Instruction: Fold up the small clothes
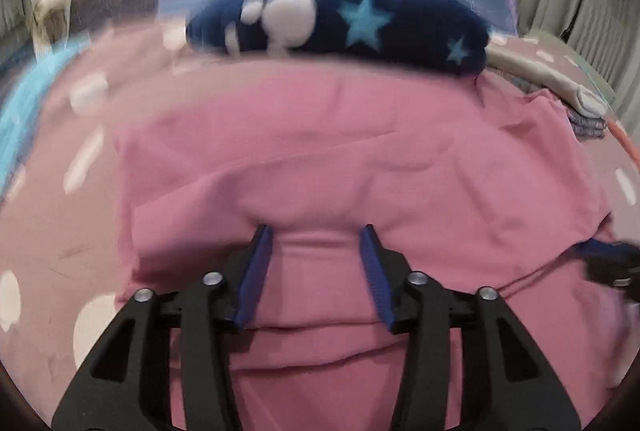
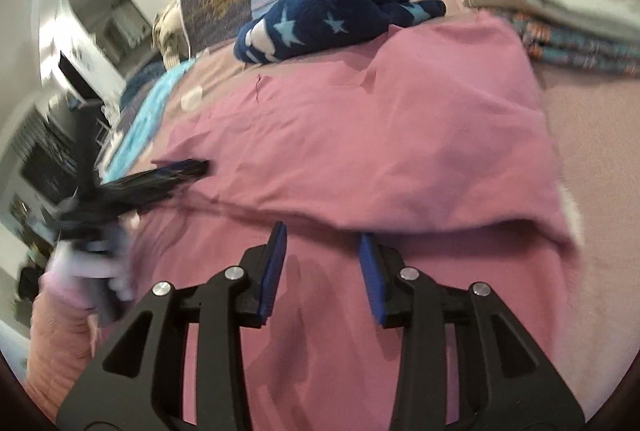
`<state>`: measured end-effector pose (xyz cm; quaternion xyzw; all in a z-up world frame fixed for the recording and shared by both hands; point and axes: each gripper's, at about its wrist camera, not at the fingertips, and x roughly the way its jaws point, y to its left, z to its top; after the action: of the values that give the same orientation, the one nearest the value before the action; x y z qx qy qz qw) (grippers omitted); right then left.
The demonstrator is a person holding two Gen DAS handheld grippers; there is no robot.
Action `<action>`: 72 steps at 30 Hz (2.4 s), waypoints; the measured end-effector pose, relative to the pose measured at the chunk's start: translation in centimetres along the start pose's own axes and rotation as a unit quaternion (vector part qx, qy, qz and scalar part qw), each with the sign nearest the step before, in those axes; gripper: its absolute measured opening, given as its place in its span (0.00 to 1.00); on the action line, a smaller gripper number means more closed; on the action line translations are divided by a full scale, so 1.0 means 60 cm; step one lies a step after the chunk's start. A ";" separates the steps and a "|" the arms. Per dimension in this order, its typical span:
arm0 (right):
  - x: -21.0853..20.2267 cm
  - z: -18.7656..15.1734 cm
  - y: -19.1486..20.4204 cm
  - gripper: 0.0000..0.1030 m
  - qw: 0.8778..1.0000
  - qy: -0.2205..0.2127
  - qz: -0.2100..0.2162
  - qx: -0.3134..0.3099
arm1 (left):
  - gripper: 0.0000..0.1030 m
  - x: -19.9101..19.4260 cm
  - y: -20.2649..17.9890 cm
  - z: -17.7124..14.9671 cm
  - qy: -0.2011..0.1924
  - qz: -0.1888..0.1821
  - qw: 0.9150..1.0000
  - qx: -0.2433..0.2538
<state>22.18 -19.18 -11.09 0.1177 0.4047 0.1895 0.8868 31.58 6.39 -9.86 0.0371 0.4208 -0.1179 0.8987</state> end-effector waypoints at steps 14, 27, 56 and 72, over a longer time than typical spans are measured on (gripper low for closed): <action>-0.120 0.113 -0.350 0.59 0.937 -0.081 -0.072 0.332 | 0.53 -0.008 0.005 -0.005 -0.006 -0.019 1.000 -0.009; -0.082 0.217 -0.461 0.18 0.903 -0.155 -0.104 0.386 | 0.55 -0.008 -0.002 -0.006 -0.005 -0.012 1.000 -0.001; 0.099 0.283 -0.273 0.37 0.968 0.153 -0.076 0.182 | 0.56 -0.009 -0.005 -0.007 -0.004 -0.007 1.000 0.005; 0.000 0.277 -0.262 0.06 0.967 0.032 -0.228 0.113 | 0.58 -0.010 -0.004 -0.007 -0.004 -0.013 1.000 0.004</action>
<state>38.64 -34.25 -6.05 0.1154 0.4681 -0.0609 0.8740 30.87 6.31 -9.67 0.0343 0.4177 -0.1315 0.8984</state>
